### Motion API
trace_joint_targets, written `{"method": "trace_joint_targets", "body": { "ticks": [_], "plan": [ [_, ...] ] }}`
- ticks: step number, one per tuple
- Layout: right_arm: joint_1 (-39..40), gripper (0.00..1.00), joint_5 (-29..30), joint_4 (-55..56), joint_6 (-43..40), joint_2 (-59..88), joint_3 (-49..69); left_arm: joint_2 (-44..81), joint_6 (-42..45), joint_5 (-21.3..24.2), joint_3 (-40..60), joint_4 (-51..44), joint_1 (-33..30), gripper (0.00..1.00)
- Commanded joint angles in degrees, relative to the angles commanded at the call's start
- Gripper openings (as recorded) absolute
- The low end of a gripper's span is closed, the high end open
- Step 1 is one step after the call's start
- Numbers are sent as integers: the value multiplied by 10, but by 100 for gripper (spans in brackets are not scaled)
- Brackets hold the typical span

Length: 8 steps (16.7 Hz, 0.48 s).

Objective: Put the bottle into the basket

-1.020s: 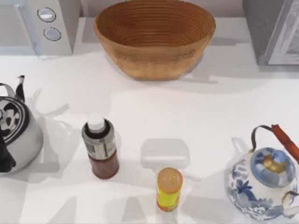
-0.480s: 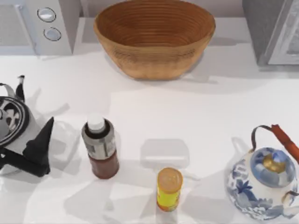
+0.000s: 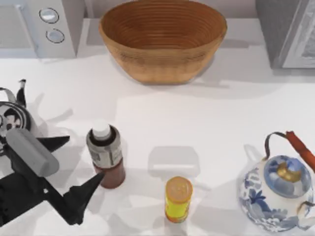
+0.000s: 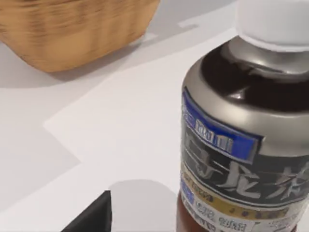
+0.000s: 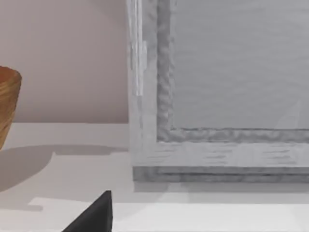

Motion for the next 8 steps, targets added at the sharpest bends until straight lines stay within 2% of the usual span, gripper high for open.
{"method": "trace_joint_targets", "body": {
  "ticks": [8],
  "plan": [
    [0, 100, 0, 0, 0, 0, 0, 17, -1, 0, 12, 4, -3, 100]
  ]
}}
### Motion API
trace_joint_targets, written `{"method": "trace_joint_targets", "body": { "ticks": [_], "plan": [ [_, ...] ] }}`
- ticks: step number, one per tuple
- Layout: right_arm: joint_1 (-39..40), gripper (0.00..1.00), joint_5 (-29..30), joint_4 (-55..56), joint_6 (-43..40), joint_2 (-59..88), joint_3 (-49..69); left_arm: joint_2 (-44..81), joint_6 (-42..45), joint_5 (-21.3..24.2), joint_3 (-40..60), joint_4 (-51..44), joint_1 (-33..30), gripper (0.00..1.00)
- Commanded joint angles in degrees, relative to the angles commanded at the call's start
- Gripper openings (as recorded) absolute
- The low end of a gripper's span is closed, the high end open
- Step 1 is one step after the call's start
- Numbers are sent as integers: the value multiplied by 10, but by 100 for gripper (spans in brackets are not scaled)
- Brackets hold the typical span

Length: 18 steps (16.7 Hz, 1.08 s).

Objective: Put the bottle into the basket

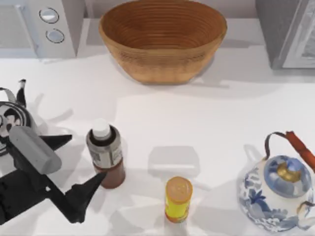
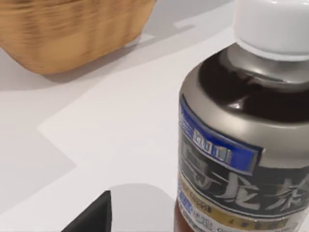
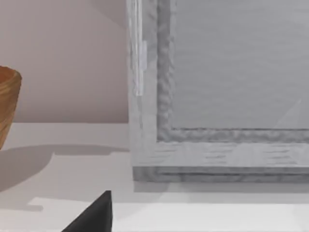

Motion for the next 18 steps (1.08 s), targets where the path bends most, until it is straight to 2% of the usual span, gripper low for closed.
{"method": "trace_joint_targets", "body": {
  "ticks": [4, 9, 14, 18],
  "plan": [
    [0, 100, 0, 0, 0, 0, 0, 73, -5, -14, 48, 29, -19, 100],
    [0, 100, 0, 0, 0, 0, 0, 205, -22, -56, 92, 125, -66, 100],
    [0, 100, 0, 0, 0, 0, 0, 300, -34, -90, 83, 233, -103, 100],
    [0, 100, 0, 0, 0, 0, 0, 317, -36, -96, 75, 259, -109, 100]
  ]
}}
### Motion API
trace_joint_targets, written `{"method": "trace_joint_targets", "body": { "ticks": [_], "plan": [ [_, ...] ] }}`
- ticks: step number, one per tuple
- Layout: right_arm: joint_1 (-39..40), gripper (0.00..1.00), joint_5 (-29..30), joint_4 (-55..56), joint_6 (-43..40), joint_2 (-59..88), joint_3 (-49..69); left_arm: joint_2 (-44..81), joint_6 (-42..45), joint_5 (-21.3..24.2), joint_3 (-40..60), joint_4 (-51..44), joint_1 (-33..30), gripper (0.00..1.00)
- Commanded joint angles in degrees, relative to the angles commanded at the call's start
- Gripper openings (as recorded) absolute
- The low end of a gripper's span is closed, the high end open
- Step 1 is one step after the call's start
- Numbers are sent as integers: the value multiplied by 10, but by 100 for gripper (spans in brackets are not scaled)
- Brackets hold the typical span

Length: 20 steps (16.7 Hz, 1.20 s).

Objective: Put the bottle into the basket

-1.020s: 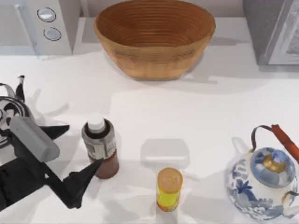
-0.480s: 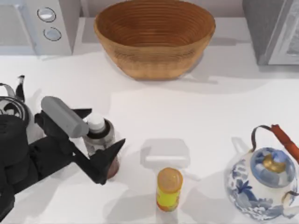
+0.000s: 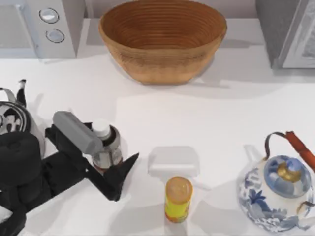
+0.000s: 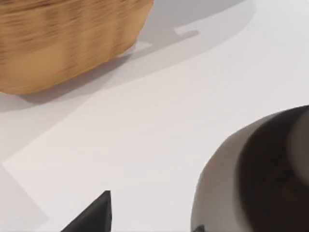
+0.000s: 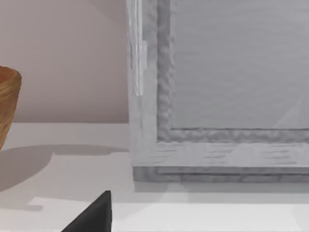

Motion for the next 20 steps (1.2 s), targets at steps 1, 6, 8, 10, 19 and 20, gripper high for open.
{"method": "trace_joint_targets", "body": {
  "ticks": [1, 6, 8, 10, 19, 20],
  "plan": [
    [0, 100, 0, 0, 0, 0, 0, 0, 0, 0, 0, 0, 0, 100],
    [0, 100, 0, 0, 0, 0, 0, 0, 0, 0, 0, 0, 0, 77],
    [0, 100, 0, 0, 0, 0, 0, 0, 0, 0, 0, 0, 0, 62],
    [0, 100, 0, 0, 0, 0, 0, 0, 0, 0, 0, 0, 0, 47],
    [0, 100, 0, 0, 0, 0, 0, 0, 0, 0, 0, 0, 0, 0],
    [0, 100, 0, 0, 0, 0, 0, 0, 0, 0, 0, 0, 0, 0]
  ]
}}
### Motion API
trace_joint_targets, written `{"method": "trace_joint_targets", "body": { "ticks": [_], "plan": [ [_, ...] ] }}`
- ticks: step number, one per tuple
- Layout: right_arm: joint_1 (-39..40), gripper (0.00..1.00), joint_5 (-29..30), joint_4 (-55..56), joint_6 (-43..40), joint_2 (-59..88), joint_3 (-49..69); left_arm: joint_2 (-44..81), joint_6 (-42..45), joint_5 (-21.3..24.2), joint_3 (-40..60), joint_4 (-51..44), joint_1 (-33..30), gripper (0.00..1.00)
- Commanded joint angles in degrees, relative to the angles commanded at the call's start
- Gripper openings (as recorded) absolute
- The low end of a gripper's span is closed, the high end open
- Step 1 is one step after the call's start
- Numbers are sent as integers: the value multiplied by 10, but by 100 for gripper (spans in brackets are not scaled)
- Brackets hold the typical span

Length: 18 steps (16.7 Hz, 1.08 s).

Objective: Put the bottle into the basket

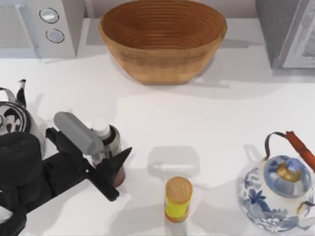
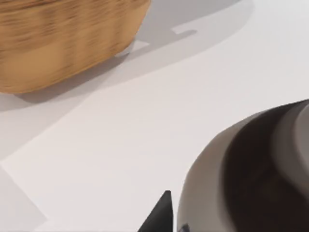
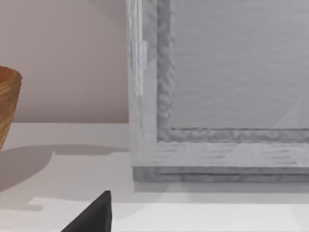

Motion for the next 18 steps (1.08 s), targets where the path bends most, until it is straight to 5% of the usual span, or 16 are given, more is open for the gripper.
{"method": "trace_joint_targets", "body": {
  "ticks": [9, 18],
  "plan": [
    [0, 100, 0, 0, 0, 0, 0, -28, 7, 24, 12, -37, 16, 0],
    [0, 100, 0, 0, 0, 0, 0, -280, 90, 164, 91, -422, 178, 0]
  ]
}}
